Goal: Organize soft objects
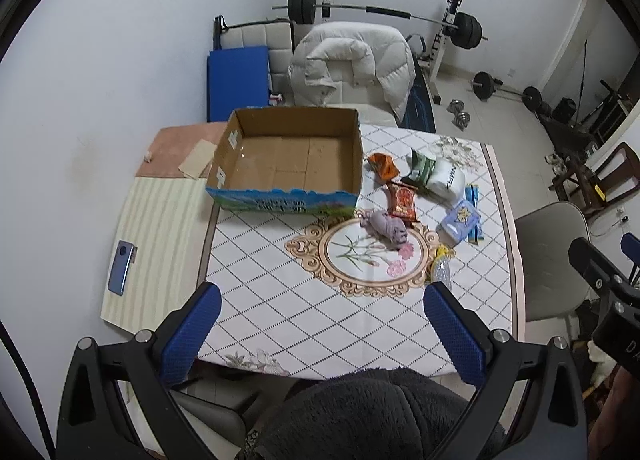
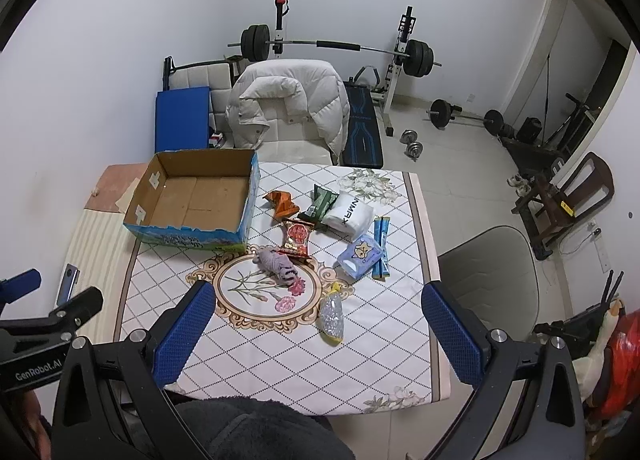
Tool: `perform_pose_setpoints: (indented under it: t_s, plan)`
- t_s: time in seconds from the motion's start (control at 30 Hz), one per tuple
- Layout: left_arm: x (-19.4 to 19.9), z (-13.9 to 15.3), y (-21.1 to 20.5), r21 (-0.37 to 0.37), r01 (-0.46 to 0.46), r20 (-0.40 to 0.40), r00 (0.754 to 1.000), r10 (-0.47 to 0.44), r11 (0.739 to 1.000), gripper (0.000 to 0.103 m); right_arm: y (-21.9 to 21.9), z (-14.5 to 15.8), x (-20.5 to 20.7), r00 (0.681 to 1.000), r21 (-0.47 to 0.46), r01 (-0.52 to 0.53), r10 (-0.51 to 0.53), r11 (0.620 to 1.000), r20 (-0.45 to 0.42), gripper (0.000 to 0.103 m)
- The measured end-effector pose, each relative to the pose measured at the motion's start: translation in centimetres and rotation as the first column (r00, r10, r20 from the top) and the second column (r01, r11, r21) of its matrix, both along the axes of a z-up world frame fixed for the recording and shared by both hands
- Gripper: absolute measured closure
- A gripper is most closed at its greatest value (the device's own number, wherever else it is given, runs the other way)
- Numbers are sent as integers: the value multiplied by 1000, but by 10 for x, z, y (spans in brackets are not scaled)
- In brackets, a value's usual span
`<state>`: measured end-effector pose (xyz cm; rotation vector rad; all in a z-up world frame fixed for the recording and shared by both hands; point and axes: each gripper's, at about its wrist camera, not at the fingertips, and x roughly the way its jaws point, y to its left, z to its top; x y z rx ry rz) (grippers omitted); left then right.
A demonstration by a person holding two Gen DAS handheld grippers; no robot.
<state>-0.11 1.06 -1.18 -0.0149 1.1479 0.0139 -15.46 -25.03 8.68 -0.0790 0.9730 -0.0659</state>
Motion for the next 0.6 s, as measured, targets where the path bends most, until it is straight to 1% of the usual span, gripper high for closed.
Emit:
perform_pose_setpoints:
  t_s: [0.17,0.6]
  plan:
    - [-3,-1,2,-1,3,4,1000,-3,1000,0,0,-4,0,1000,-4,3,-3,1000,-8,0]
    - [-4,-5,3,-7,9,-13,1000,-9,1000,0,-1,-14,-2,1000,1,7,-7,1000,-21,0]
